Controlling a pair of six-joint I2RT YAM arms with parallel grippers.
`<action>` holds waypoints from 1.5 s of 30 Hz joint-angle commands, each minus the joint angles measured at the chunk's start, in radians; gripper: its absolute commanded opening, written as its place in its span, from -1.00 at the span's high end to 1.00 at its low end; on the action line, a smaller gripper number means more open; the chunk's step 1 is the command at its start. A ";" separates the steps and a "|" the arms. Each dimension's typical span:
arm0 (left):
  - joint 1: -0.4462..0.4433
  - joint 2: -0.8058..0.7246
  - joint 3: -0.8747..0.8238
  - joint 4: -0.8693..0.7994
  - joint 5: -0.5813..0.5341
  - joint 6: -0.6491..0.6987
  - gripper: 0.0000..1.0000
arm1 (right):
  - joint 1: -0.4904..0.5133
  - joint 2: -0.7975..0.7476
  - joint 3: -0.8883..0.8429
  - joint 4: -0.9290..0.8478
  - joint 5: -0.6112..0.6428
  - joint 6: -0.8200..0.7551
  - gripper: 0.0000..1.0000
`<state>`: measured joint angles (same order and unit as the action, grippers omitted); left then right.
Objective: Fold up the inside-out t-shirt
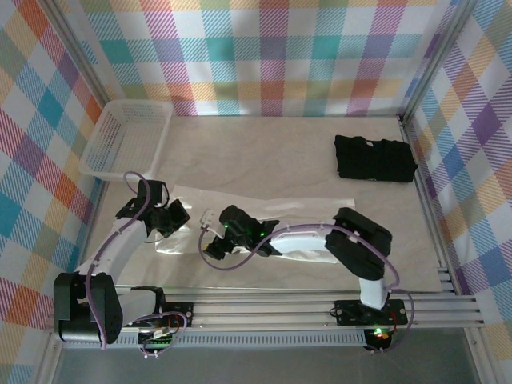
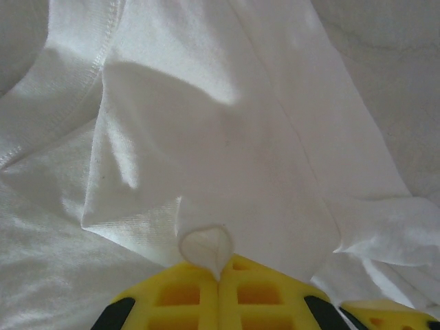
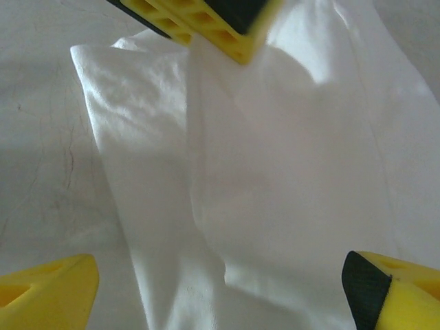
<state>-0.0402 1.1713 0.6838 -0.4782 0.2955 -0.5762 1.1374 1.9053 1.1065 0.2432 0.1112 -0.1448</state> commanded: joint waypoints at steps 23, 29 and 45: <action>0.014 -0.018 -0.004 -0.007 -0.006 0.012 1.00 | 0.058 0.018 -0.052 0.184 0.402 -0.196 0.25; 0.014 -0.031 -0.036 -0.003 0.012 0.000 1.00 | 0.057 -0.014 -0.070 0.109 0.304 -0.228 0.75; 0.012 -0.248 -0.100 -0.068 -0.135 -0.037 0.06 | 0.058 -0.191 -0.145 -0.186 0.059 -0.191 0.04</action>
<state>-0.0383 0.9539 0.5564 -0.5179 0.2485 -0.6151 1.1893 1.7782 0.9676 0.1226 0.2413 -0.3523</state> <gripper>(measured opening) 0.450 0.466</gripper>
